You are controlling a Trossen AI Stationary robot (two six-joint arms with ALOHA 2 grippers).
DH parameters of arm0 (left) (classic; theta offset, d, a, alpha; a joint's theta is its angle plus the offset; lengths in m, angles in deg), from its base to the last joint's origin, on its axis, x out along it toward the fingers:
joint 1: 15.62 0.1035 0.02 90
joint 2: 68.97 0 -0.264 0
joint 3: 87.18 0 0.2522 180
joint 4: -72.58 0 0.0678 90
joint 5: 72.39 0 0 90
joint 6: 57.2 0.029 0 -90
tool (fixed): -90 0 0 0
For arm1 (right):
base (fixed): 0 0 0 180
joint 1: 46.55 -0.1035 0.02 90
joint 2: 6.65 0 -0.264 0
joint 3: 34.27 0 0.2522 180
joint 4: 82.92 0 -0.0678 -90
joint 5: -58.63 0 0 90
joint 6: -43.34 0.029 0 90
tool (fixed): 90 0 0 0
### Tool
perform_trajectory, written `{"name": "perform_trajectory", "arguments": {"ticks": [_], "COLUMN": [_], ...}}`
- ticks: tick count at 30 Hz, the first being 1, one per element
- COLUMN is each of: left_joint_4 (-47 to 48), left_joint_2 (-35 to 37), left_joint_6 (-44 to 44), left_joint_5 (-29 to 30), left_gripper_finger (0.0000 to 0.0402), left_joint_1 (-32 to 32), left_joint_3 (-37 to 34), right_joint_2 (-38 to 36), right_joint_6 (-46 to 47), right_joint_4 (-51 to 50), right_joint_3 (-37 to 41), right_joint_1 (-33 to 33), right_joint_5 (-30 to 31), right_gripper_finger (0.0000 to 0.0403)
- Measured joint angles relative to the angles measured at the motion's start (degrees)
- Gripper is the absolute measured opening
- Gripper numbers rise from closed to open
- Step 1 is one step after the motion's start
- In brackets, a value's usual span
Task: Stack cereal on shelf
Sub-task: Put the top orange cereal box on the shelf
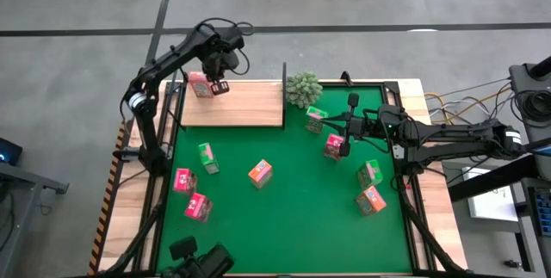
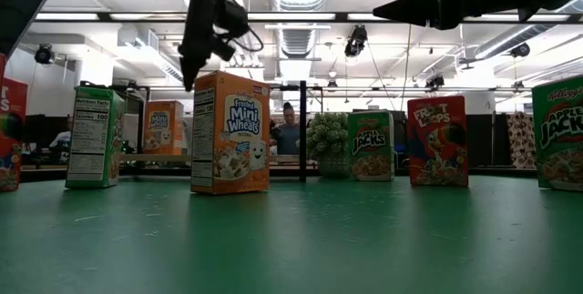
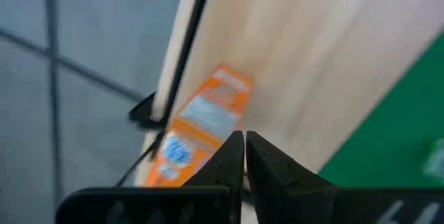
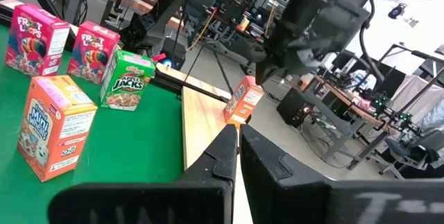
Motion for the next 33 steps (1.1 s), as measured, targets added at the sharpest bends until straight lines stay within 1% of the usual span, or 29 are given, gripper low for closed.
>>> {"name": "perform_trajectory", "arguments": {"ticks": [3,6,10,11,13,15,16,22,25,33], "left_joint_4": [0.0,0.0,0.1,-0.1,-1.8,-3.0,-4.0,-11.3,-13.5,-14.1], "left_joint_2": [1.0,2.5,5.9,6.5,7.4,7.8,7.8,7.0,6.9,6.9], "left_joint_6": [-6.1,-11.8,-12.7,-12.6,-12.9,-12.9,-12.8,-11.0,-10.8,-10.8], "left_joint_5": [-2.7,-4.0,-3.7,-2.0,3.5,8.8,10.3,10.9,11.1,11.8], "left_gripper_finger": [0.0,0.0,0.0,0.0,0.0,0.0,0.0,0.0,0.0,0.0], "left_joint_1": [-0.1,0.0,0.0,0.0,0.1,0.5,0.7,1.1,1.4,2.9], "left_joint_3": [-1.2,-5.4,-13.8,-15.9,-19.5,-22.1,-23.1,-25.0,-25.1,-25.1], "right_joint_2": [0.0,0.0,0.0,0.0,0.0,0.0,0.0,0.0,0.0,0.0], "right_joint_6": [0.0,0.2,0.2,0.2,0.0,0.0,0.0,-0.7,-0.8,-0.9], "right_joint_4": [-0.3,-0.6,-1.5,-1.5,-1.4,-1.4,-1.3,-0.5,-0.2,-0.2], "right_joint_3": [0.0,0.0,0.0,0.0,0.0,0.0,0.0,0.0,0.0,0.0], "right_joint_1": [0.0,0.0,0.0,0.0,0.0,0.0,0.0,0.0,0.0,0.0], "right_joint_5": [0.0,0.0,0.0,0.0,0.0,0.0,0.0,0.0,0.0,0.0], "right_gripper_finger": [0.0009,0.0009,0.0009,0.0009,0.0009,0.0009,0.0009,0.0009,0.0009,0.0009]}}
